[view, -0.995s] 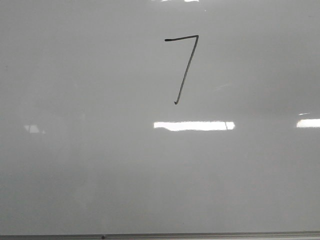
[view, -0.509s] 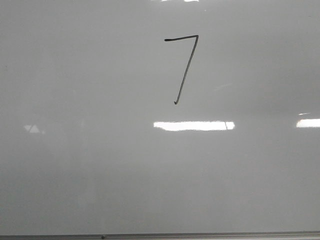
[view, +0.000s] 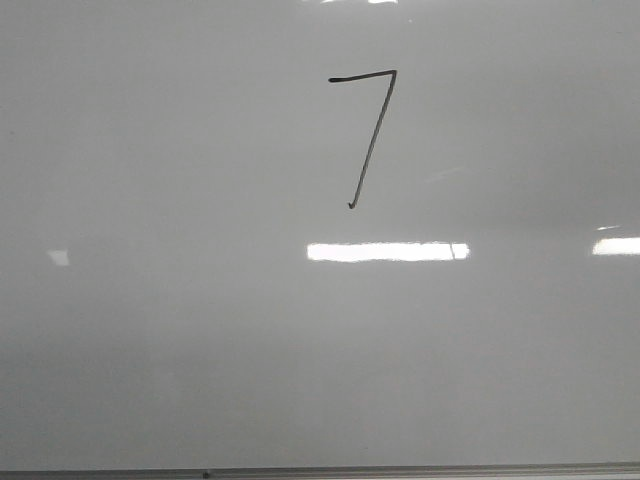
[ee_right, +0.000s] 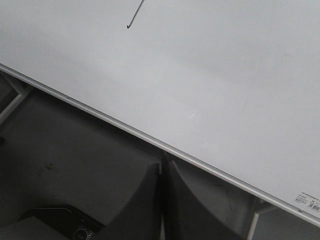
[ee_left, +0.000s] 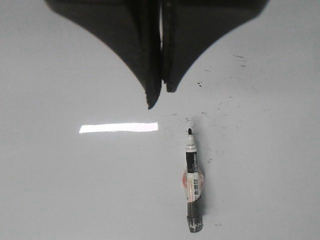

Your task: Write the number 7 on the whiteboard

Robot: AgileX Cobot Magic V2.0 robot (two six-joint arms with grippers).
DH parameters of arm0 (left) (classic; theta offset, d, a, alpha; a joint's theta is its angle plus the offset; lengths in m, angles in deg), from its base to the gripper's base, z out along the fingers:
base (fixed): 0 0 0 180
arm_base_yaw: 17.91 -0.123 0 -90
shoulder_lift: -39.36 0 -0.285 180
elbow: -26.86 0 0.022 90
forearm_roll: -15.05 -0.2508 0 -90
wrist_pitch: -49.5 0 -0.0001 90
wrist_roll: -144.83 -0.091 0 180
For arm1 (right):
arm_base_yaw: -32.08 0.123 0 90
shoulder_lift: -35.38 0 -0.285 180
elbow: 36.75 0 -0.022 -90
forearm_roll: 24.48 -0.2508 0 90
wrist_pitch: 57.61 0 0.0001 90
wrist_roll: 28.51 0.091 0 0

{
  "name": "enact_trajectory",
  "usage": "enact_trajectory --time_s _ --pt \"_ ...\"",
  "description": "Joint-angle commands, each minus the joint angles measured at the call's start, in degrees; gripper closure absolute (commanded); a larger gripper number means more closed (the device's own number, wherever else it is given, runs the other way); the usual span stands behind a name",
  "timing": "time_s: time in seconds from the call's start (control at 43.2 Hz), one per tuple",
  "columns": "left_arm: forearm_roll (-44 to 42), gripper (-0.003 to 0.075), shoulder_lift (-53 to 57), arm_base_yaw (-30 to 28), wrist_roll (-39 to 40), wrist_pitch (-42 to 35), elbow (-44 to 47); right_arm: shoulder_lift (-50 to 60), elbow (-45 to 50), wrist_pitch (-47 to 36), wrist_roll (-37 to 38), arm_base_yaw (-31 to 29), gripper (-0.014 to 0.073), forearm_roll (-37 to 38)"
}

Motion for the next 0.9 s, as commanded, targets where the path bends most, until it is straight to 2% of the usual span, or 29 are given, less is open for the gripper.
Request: enact_trajectory --time_s 0.0,0.093,0.139,0.879 --pt "0.44 0.0741 0.79 -0.11 0.47 -12.39 2.63 -0.58 -1.16 -3.23 0.00 -0.17 0.0662 0.64" --pt "0.44 0.0741 0.79 -0.11 0.47 -16.62 5.55 -0.63 -1.16 -3.23 0.00 -0.17 0.0662 0.64" --pt "0.44 0.0741 0.79 -0.11 0.47 -15.03 5.32 -0.63 -1.16 -3.23 0.00 -0.17 0.0662 0.64" --pt "0.44 0.0741 0.79 -0.11 0.47 -16.22 5.50 -0.63 -1.16 -3.10 0.00 -0.17 0.0662 0.64"
